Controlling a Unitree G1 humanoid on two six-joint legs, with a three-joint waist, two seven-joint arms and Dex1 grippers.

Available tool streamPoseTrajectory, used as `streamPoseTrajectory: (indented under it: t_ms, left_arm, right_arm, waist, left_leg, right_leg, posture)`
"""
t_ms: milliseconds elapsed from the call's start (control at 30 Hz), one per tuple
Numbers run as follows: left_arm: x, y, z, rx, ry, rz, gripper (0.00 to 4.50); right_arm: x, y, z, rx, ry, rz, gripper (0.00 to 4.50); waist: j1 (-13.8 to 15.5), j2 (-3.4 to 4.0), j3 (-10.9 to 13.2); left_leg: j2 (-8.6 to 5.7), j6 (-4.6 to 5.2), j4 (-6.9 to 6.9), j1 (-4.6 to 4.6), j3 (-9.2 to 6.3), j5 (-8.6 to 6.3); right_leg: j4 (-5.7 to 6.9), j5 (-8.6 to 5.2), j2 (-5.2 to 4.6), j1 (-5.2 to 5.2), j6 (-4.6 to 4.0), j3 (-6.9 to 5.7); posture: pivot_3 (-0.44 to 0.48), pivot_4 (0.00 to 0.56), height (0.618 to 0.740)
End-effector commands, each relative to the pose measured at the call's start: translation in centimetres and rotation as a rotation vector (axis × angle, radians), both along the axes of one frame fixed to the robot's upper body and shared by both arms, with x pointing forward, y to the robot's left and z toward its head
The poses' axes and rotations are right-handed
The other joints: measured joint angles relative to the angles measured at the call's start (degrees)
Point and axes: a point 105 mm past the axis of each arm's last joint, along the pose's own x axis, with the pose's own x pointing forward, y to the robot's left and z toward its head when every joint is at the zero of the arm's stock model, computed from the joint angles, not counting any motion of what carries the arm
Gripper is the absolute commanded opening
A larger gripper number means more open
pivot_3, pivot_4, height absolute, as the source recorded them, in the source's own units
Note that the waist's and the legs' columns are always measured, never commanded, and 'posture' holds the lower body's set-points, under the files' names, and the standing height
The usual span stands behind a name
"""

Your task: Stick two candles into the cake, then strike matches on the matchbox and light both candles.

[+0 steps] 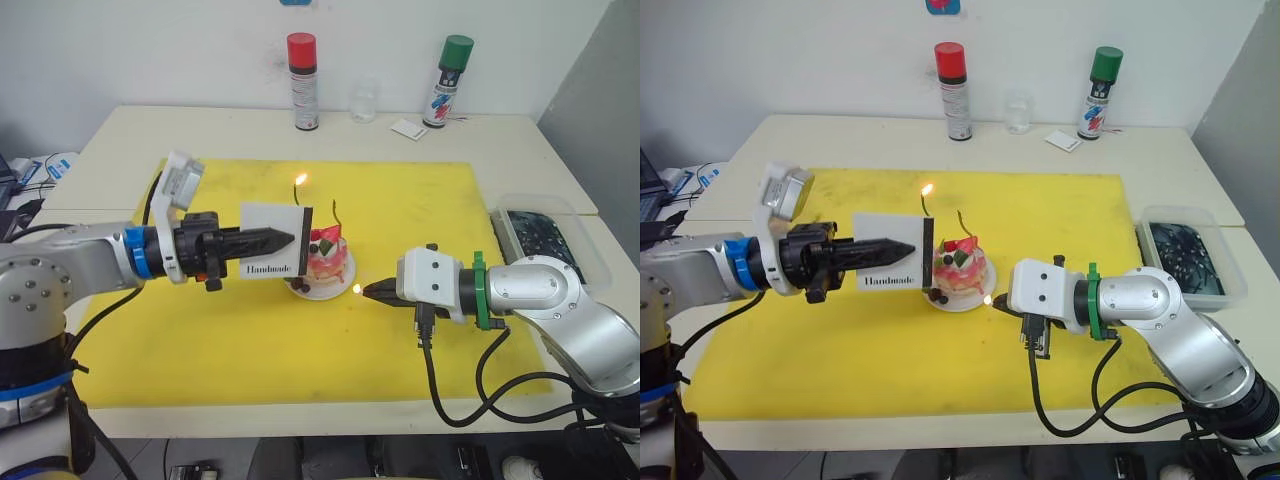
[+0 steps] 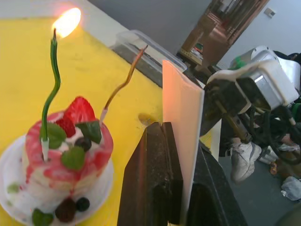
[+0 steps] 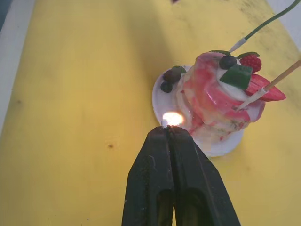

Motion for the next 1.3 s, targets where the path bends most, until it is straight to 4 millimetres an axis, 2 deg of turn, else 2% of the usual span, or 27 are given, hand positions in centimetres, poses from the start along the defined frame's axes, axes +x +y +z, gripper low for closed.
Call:
streamPoseTrajectory:
  t_ms: [33,100,233,367,633,800,1300]
  left_arm:
    - [-0.6,-0.2,-1.3,0.030,0.012,-0.014,0.00]
    - [-0.5,0.0,-2.0,0.039,0.025,-0.003,0.00]
    - [-1.1,1.1,-4.6,0.089,0.087,0.025,0.00]
    - [-1.5,1.7,-6.1,0.108,0.122,0.037,0.00]
    - [-1.6,1.4,-6.3,0.102,0.114,0.026,0.00]
    - [-1.6,1.3,-6.2,0.097,0.110,0.027,0.00]
    - [-1.3,0.8,-6.1,0.089,0.100,0.016,0.00]
  right_arm:
    - [-0.1,-0.2,1.2,0.034,-0.039,-0.015,0.02]
    - [-0.2,-0.2,1.4,0.041,-0.037,-0.022,0.02]
    - [0.5,-0.2,3.3,0.096,-0.094,-0.051,0.02]
    - [1.6,0.9,6.5,0.154,-0.205,-0.041,0.02]
    - [3.5,2.1,8.2,0.210,-0.270,-0.075,0.02]
    - [3.6,2.4,8.9,0.232,-0.290,-0.074,0.02]
    - [3.8,2.5,8.9,0.243,-0.297,-0.087,0.02]
  waist:
    - [0.04,0.00,0.00]
    - [0.14,0.00,0.00]
    - [0.06,0.02,0.01]
    - [0.05,0.07,0.04]
    - [0.43,0.06,0.04]
    - [0.35,0.06,0.04]
    - [0.31,0.06,0.04]
  left_leg:
    - [0.01,0.00,0.00,0.00,-0.01,0.00]
    - [0.01,0.00,-0.01,0.00,-0.01,0.00]
    - [0.01,0.00,-0.01,0.02,0.07,0.00]
    - [0.03,0.00,-0.02,0.02,0.07,0.00]
    - [0.01,0.01,-0.01,-0.03,0.12,0.00]
    - [0.05,0.01,-0.05,-0.03,0.08,0.00]
    - [0.04,0.01,-0.04,-0.03,0.08,0.00]
  right_leg:
    - [0.01,0.00,0.00,-0.01,0.00,-0.01]
    - [0.00,0.00,0.01,-0.02,0.00,0.00]
    - [0.00,0.00,0.01,-0.02,-0.01,0.07]
    - [0.01,0.00,0.03,-0.08,-0.01,0.08]
    - [-0.03,0.00,-0.03,-0.08,-0.02,0.09]
    - [-0.01,0.00,0.01,-0.11,-0.03,0.04]
    - [0.00,0.00,0.01,-0.10,-0.03,0.04]
  posture:
    - [0.000,0.150,0.740]
    - [0.000,0.150,0.740]
    - [0.000,0.150,0.740]
    - [0.000,0.150,0.740]
    - [0.000,0.150,0.740]
    - [0.000,0.150,0.740]
    - [0.000,0.150,0.740]
